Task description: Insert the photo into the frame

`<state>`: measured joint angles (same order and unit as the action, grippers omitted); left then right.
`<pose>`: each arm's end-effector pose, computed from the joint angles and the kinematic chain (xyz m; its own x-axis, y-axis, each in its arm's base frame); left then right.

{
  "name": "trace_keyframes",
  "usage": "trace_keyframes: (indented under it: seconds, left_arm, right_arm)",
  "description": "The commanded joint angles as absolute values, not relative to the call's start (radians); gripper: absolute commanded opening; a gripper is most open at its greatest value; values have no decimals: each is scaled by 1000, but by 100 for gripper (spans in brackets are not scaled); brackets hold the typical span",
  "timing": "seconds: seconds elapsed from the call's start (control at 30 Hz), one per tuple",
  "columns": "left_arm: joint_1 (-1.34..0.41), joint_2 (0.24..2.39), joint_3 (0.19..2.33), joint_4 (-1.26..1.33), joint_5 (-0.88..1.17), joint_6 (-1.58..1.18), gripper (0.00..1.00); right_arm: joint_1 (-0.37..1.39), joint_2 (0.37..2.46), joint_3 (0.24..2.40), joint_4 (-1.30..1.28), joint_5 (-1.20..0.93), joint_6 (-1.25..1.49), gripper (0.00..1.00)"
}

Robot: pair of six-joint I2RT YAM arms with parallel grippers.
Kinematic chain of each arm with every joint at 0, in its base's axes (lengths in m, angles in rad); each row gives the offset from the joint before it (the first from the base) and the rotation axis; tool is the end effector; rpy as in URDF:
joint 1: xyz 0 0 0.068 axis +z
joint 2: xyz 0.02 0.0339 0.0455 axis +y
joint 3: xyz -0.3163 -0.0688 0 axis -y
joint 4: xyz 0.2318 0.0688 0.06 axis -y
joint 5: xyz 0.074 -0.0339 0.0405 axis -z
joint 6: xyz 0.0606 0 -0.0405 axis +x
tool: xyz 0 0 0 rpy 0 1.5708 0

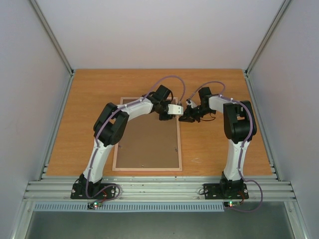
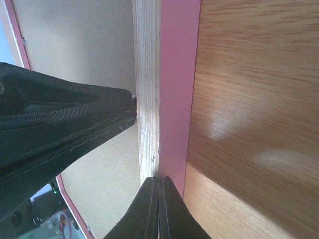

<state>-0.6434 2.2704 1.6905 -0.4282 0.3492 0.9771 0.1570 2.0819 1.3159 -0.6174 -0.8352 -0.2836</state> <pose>0.4038 -0.3287 0.1679 0.2097 0.8162 -0.5383 0.9580 -0.0613 0.2803 0.3927 0.1077 0.1593 -0.8641 -0.3269 -0.3827 -0.5032 0.5726 0.6472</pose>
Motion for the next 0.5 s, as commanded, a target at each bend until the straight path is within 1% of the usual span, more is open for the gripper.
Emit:
trace_keyframes:
  seconds: [0.0, 0.13, 0.33, 0.47]
  left_arm:
    - [-673, 2326, 1634, -273, 245, 924, 3]
    - [-677, 2309, 1606, -218, 234, 898, 1]
    - [-676, 2303, 1610, -216, 233, 861, 1]
    - [-633, 2265, 1600, -241, 328, 835, 4]
  right_arm:
    - [208, 2131, 1261, -617, -735, -270, 3]
    - [213, 2133, 1257, -614, -735, -265, 3]
    - [213, 2132, 1258, -616, -727, -265, 2]
    - [210, 2130, 1259, -617, -728, -268, 2]
